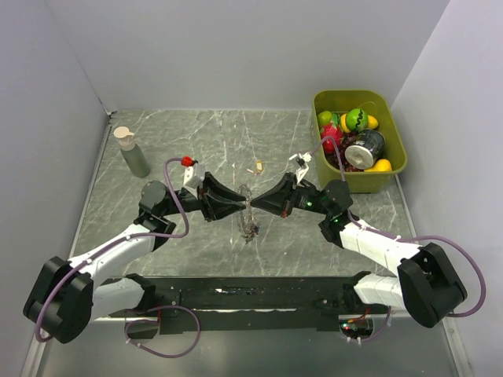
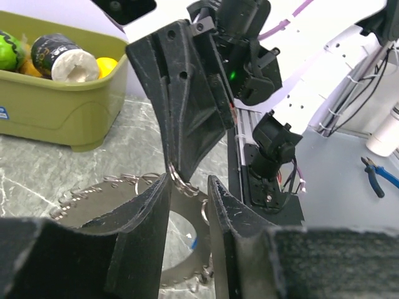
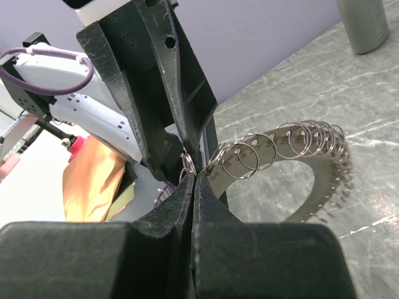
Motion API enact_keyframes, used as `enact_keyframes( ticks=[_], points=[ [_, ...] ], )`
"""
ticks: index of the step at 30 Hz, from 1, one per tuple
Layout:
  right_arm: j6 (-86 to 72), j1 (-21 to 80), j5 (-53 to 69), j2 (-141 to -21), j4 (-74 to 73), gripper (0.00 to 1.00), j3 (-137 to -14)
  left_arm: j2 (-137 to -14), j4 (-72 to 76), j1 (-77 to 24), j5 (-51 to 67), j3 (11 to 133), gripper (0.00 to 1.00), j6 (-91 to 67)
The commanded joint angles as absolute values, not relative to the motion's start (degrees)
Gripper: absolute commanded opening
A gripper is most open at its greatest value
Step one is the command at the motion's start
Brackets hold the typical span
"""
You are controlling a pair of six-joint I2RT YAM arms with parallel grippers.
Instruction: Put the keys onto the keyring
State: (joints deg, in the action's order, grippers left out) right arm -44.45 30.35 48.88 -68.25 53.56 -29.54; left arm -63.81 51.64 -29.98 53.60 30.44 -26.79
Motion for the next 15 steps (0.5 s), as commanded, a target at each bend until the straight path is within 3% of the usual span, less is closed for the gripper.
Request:
enact_keyframes(
  ticks=[1,15],
  points=[
    [-43.86,30.41,48.07,-66.45,57.31,0.0,-29.79,-64.95,55.89,-29.27,51.68,30.85,0.34,-29.87],
    [-42.45,30.41,48.08,-65.57,55.46,0.0,-30.06,-70.84,62.67,-28.65,56.42,33.48,0.21,-36.47]
  ],
)
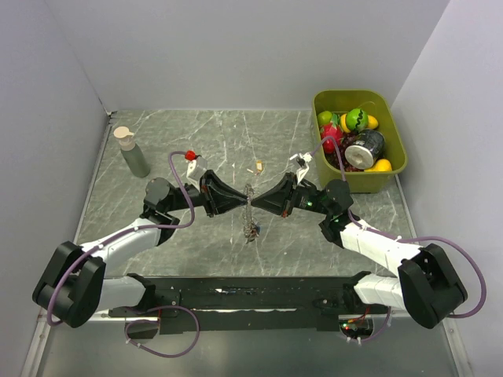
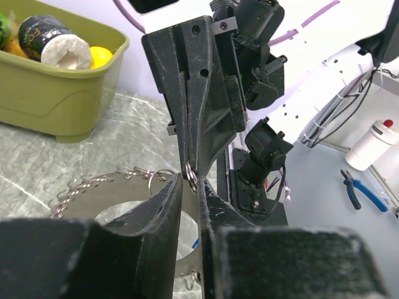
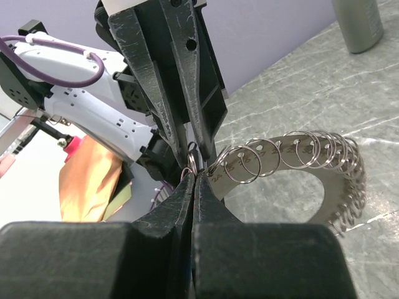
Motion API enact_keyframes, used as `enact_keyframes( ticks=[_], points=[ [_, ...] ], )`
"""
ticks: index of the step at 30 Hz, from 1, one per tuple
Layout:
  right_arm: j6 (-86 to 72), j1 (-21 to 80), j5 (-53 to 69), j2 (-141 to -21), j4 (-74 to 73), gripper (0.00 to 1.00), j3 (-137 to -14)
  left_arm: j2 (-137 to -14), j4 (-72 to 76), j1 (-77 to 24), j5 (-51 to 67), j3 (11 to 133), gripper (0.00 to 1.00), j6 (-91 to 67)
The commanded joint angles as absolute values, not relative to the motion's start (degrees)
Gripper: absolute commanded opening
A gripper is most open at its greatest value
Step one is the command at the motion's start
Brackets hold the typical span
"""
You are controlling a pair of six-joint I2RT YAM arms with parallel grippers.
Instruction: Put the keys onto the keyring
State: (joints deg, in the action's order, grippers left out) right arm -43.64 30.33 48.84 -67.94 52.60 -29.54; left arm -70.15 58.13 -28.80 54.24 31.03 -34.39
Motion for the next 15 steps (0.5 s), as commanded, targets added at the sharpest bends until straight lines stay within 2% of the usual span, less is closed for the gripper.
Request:
enact_keyframes(
  ticks=[1,7,13,15],
  points=[
    [-42.36,30.32,48.08,-65.57,55.2,0.0,-30.06,-71.01,62.32,-28.65,56.51,33.66,0.2,-36.39],
    [-41.57,30.32,48.16,-65.39,54.05,0.0,-30.23,-72.07,61.96,-28.74,58.79,34.62,0.01,-35.95],
    [-41.04,30.32,47.9,-65.04,52.74,0.0,-30.5,-71.81,60.39,-29.18,59.24,35.07,0.01,-33.67],
    [-40.78,30.41,47.99,-64.87,52.12,0.09,-30.67,-70.5,55.39,-29.18,58.28,35.51,0.01,-29.82]
  ],
)
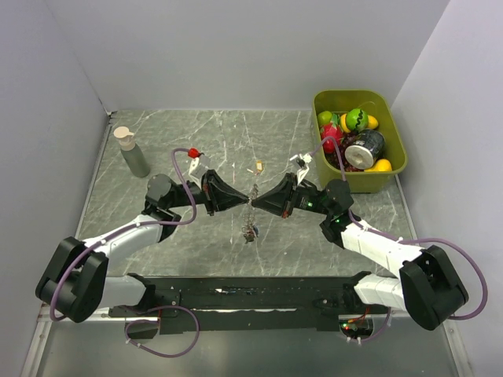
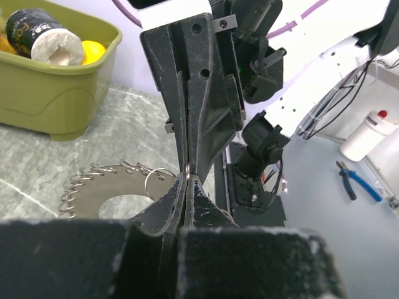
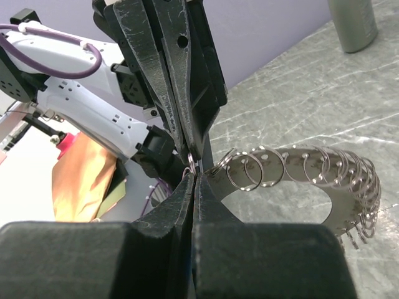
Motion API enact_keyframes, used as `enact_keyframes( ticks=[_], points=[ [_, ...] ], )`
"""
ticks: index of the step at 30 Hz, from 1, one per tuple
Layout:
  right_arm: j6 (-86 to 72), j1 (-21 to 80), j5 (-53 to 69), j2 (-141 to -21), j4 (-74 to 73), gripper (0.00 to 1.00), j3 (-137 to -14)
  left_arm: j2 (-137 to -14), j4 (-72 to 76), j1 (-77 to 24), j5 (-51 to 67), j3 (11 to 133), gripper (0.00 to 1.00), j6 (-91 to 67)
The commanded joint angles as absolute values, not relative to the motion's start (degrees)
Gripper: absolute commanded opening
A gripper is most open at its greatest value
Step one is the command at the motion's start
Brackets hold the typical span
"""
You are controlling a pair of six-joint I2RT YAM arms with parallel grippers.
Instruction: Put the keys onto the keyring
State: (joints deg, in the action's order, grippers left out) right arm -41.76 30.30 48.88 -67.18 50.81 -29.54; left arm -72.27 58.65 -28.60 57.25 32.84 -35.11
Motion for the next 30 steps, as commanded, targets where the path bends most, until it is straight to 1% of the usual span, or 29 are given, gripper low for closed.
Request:
enact_keyframes(
  ticks=[1,2,3,4,7,8,11,14,18,21,23,25,30],
  points=[
    [-40.61,30.41,47.99,-64.6,51.68,0.21,-30.67,-69.79,53.02,-29.18,57.23,36.38,0.01,-27.88],
    [-40.17,30.41,47.9,-64.34,50.98,0.28,-30.67,-69.09,49.95,-29.27,56.43,37.0,0.01,-25.86],
    [-39.64,30.41,47.12,-63.81,50.02,0.36,-30.93,-67.78,42.7,-29.35,55.29,37.61,0.01,-20.62],
    [-38.77,30.41,46.94,-62.42,46.88,0.48,-31.2,-67.15,38.45,-29.53,54.07,39.44,0.01,-17.87],
    [-32.19,30.41,44.39,-58.54,38.96,0.63,-33.92,-65.92,27.88,-29.79,51.86,42.27,0.01,-10.3],
    [-27.82,30.24,43.78,-57.58,33.02,0.65,-34.97,-65.83,25.69,-29.88,51.59,43.06,0.01,-8.72],
    [-19.64,29.97,41.58,-55.2,23.6,0.71,-39.1,-65.83,16.37,-30.06,51.5,46.05,0.01,-2.74],
    [-13.39,29.09,42.45,-55.28,18.65,0.73,-42.62,-66.09,7.84,-30.15,52.12,49.3,0.01,3.68],
    [-5.38,28.48,46.4,-58.35,8.74,0.71,-48.33,-66.88,-2.52,-30.41,55.1,54.39,0.01,11.75],
    [-0.1,28.3,50.7,-61.42,3.27,0.67,-52.64,-67.41,-9.39,-30.5,56.77,57.38,0.01,16.94],
    [5.7,28.21,53.6,-63.01,-3.49,0.63,-56.14,-68.02,-13.95,-30.59,59.14,58.7,0.01,20.37],
    [8.77,28.21,55.18,-64.94,-7.97,0.59,-58.09,-68.38,-16.07,-30.59,61.59,60.29,0.01,21.79],
    [10.37,28.21,64.32,-68.46,-10.46,0.54,-62.13,-68.64,-17.05,-31.2,65.48,61.44,0.01,24.17]
  ],
)
